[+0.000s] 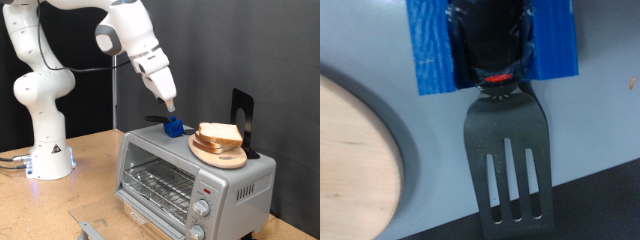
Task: Make a piece of toast with the oven
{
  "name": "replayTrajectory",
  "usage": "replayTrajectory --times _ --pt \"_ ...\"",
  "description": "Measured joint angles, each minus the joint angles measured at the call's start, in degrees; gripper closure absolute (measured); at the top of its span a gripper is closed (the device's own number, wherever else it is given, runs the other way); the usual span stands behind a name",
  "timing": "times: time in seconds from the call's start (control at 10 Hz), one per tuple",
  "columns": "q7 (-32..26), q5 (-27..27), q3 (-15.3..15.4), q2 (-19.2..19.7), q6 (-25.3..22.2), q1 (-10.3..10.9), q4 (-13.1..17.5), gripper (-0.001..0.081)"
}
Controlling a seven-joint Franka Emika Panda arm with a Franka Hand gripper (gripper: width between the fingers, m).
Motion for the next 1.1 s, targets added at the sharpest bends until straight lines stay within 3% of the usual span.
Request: replayTrajectory --times 0.3,1.1 --pt "-4.9 4.7 -0.3 2.2 3.5 1.5 -0.8 0.0124" --pt "-6.0 6.8 0.0 5.6 5.5 2.4 -1.5 0.0124"
